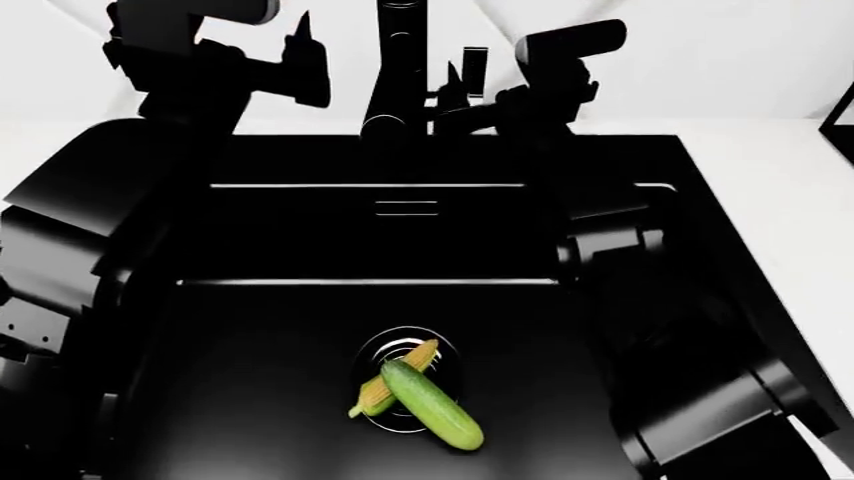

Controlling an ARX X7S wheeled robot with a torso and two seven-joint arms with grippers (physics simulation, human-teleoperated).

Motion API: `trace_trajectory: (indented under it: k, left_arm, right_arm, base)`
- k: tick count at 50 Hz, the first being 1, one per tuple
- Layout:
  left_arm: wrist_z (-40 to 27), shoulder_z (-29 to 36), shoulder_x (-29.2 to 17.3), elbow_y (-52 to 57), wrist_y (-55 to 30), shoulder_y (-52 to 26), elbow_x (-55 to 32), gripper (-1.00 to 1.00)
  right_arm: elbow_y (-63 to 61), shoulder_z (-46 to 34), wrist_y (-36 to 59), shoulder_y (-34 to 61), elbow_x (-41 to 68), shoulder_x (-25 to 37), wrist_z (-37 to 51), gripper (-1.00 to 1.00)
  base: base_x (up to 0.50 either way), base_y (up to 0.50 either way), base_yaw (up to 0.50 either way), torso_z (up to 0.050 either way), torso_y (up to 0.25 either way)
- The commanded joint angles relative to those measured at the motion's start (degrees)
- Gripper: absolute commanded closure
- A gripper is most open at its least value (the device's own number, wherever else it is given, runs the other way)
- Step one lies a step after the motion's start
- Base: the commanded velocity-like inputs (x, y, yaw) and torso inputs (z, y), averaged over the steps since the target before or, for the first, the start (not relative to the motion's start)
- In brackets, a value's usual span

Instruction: Pick up the fruits and vegetables and place them in the sink. Turn on the sink faucet to wash them. Then turn the sink off and put them in the tray.

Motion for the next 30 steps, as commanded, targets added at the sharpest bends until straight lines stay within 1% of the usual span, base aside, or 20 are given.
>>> trace_trajectory:
  k: [1,8,18,23,26,30]
  left_arm:
    - [-0.72,-0.75,-0.92,1.63,-1.03,0.01,-0.65,-1.0]
    - [-0.79,-0.64,-1.02,2.33,-1.15,-0.08,-0.77,-1.0]
    - [0.05,0.13,-1.33,2.63,-0.47,0.0,-0.44,-1.0]
    - [-0.46,-0.68,-1.42,2.93,-1.24,0.07,-1.29,-1.0]
    - [-0.72,-0.94,-1.67,3.42,-1.53,0.25,-1.55,-1.0]
    - [-0.97,-1.18,-1.95,4.11,-1.95,0.28,-1.85,-1.0]
  right_arm:
    - [0.01,1.3,-1.05,0.78,-1.64,-0.04,0.39,-1.0]
    - [0.01,-2.25,-2.89,0.2,0.76,-0.04,0.82,-1.0]
    - [0.01,-4.73,-3.73,0.11,3.12,-0.04,0.71,-1.0]
    - [0.01,-4.43,-5.29,0.69,3.28,-0.04,1.46,-1.0]
    - [0.01,-5.07,-6.72,0.8,5.14,-0.04,2.01,-1.0]
    - [0.01,-2.55,-7.32,0.27,4.33,-0.04,6.95,-1.0]
  base:
    - [0.0,0.0,0.0,0.0,0.0]
    - [0.0,0.0,0.0,0.0,0.0]
    - [0.0,0.0,0.0,0.001,-0.231]
    - [0.0,0.0,0.0,0.0,0.0]
    - [0.0,0.0,0.0,0.0,0.0]
    - [0.0,0.0,0.0,0.0,0.0]
